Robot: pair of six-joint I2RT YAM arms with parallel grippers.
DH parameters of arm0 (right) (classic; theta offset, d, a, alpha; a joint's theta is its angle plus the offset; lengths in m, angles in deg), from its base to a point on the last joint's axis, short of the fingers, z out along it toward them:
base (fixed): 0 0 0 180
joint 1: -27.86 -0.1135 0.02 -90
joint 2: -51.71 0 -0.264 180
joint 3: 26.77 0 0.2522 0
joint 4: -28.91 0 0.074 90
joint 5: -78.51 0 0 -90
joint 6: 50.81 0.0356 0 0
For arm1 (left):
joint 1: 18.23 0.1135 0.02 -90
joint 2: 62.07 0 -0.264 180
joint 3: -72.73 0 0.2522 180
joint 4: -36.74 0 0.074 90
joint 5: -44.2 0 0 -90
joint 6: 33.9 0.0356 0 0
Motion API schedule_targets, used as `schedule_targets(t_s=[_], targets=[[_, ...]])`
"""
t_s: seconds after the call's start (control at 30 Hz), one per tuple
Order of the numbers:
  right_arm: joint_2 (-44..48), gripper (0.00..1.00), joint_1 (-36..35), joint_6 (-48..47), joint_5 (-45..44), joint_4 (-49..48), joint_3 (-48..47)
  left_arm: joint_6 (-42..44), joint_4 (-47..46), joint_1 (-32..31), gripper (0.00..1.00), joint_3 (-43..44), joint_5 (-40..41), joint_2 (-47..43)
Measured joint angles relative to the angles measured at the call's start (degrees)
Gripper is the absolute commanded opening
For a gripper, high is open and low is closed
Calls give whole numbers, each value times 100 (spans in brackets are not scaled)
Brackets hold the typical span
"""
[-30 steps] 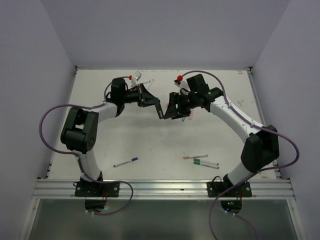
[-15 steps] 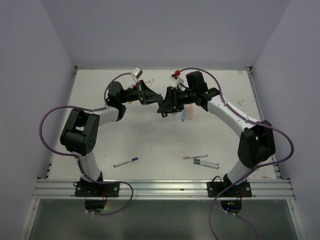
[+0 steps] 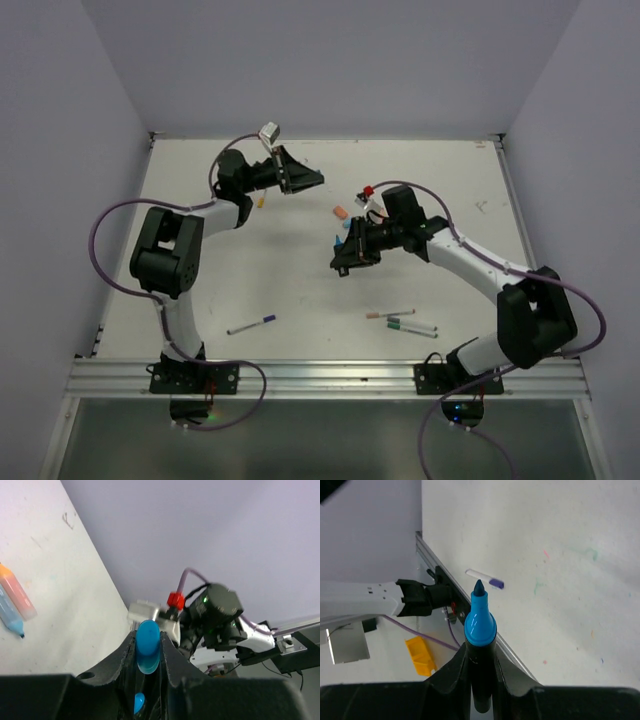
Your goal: Open the pen caps
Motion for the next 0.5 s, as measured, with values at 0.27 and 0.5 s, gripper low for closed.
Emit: schedule_targets(t_s=[0.27, 0.5], targets=[[833, 0, 533, -4, -804, 901, 372, 1812, 2509, 317, 0, 1244, 199, 382], [-560, 0, 1600, -822, -1980, 1971, -1447, 3856, 5392, 144, 0, 2002, 833, 824]])
